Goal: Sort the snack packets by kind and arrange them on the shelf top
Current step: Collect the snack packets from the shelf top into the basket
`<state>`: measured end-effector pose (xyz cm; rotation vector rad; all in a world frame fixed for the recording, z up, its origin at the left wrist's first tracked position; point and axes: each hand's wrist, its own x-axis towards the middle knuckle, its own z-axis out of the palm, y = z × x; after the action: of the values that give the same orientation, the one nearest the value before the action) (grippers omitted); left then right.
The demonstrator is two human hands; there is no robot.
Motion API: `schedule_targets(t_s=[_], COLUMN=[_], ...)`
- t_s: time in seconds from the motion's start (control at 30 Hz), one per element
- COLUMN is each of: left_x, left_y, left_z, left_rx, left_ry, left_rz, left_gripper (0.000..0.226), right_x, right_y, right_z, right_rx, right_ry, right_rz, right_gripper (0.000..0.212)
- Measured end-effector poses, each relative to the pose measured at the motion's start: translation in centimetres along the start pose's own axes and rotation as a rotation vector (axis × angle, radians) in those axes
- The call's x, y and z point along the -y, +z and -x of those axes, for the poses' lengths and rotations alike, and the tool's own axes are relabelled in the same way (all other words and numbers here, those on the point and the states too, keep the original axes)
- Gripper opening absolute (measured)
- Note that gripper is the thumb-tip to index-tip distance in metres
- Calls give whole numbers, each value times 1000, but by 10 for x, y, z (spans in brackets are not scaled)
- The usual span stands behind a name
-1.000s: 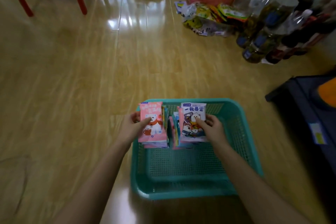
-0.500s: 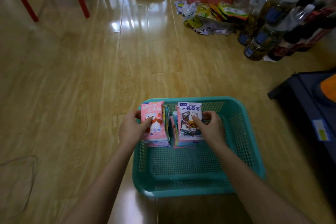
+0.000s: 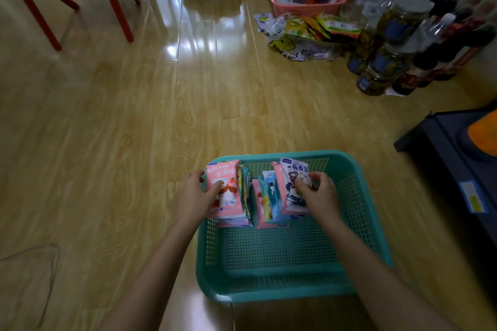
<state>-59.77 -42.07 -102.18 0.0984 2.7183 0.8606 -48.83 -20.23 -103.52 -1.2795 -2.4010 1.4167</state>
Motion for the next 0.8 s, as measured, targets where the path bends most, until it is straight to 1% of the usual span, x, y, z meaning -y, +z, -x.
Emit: schedule_targets(t_s=[0.1, 0.17, 0.3, 0.37, 0.43, 0.5, 0.6, 0.7, 0.8], left_x=[0, 1, -2, -7, -16, -29, -64, -116, -175], left_y=[-1, -1, -3, -8, -17, -34, -79, -147, -232], left_z=[-1, -3, -1, 1, 7, 16, 39, 71, 105], left_rx=[-21, -23, 26, 64, 105, 128, 122, 95, 23], left_ry=[14, 36, 55, 65, 71, 64, 89, 151, 235], left_rz=[-32, -63, -103, -163, -203, -203, -206, -193, -193], left_gripper=[53, 49, 39, 37, 41, 46, 40, 31, 23], right_x=[-6, -10, -16, -14, -3, 19, 64, 127, 203], right_y=[-2, -4, -12, -19, -33, -55, -104, -170, -249], right_z=[-3, -5, -2, 1, 6, 16, 43, 82, 126], right_rx=[-2, 9, 172, 219, 212, 199, 174, 142, 66], right_ry=[9, 24, 71, 90, 100, 79, 31, -5, -101], right_rz=[12, 18, 89, 131, 155, 171, 179, 164, 175], right_gripper=[39, 41, 55, 49, 40, 36, 33, 33, 28])
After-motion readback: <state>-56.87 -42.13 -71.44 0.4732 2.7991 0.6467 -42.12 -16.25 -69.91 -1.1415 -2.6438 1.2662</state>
